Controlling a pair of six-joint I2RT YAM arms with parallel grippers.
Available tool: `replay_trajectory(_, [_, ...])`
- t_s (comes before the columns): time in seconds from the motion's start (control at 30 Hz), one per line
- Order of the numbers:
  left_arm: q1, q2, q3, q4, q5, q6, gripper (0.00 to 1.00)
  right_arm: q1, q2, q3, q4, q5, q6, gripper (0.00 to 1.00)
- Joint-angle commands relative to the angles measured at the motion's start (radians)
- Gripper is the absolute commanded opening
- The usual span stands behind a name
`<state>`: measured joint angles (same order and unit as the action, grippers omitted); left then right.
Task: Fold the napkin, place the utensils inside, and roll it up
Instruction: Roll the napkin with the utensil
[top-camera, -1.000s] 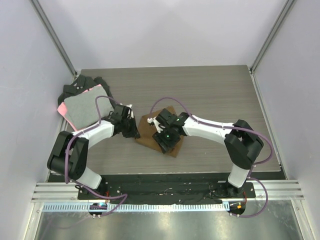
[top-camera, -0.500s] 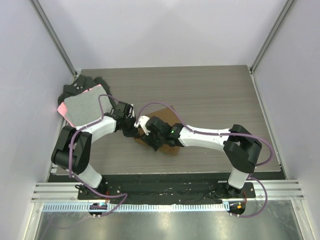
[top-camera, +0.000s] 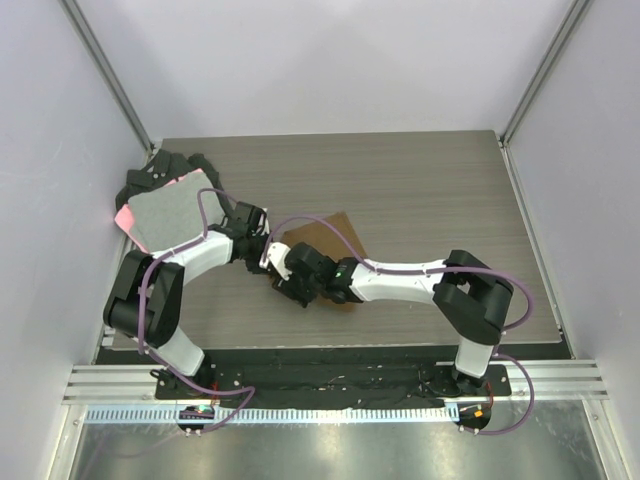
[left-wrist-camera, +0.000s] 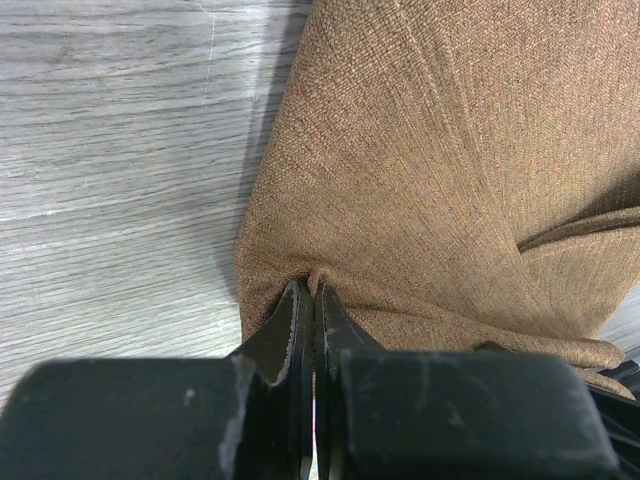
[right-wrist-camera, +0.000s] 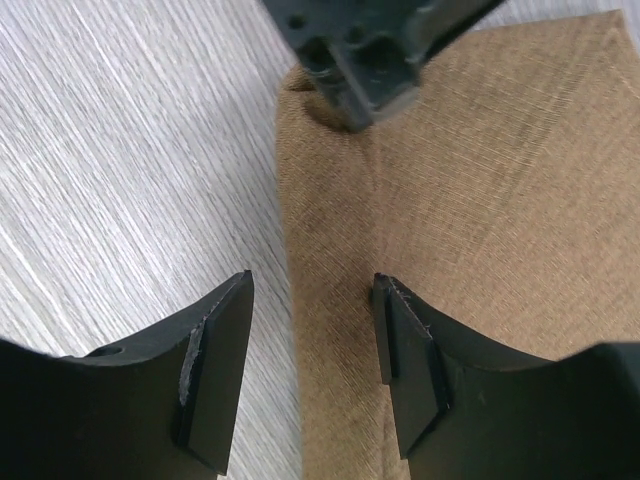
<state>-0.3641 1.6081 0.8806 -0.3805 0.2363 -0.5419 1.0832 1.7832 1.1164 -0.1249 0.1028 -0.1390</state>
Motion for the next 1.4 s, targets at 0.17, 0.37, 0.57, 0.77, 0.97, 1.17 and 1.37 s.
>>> replay_trajectory(0.17, [0.001, 0.013, 0.029, -0.024, 0.023, 0.01, 0.0, 0.003, 0.076, 0.013, 0.047, 0.046, -0.042, 0.57])
replay_trajectory(0.37, [0.001, 0.006, 0.029, -0.014, 0.032, 0.01, 0.0, -0.009, 0.111, 0.01, 0.03, 0.051, -0.036, 0.56])
replay_trajectory(0.57, [0.001, -0.03, 0.029, 0.003, 0.011, 0.0, 0.07, -0.019, 0.124, -0.024, 0.019, 0.02, 0.002, 0.51])
replay_trajectory(0.77, [0.011, -0.105, 0.017, 0.002, -0.072, -0.007, 0.63, -0.039, 0.13, -0.046, 0.005, -0.091, 0.05, 0.36])
replay_trajectory(0.97, [0.034, -0.201, -0.069, 0.028, -0.149, -0.039, 0.85, -0.052, 0.105, -0.076, 0.013, -0.21, 0.079, 0.31])
replay_trajectory(1.17, [0.053, -0.306, -0.187, 0.145, -0.149, -0.061, 0.88, -0.074, 0.094, -0.096, 0.014, -0.259, 0.093, 0.3])
replay_trajectory(1.37, [0.079, -0.297, -0.25, 0.284, -0.071, -0.078, 0.8, -0.083, 0.094, -0.107, 0.016, -0.288, 0.098, 0.3])
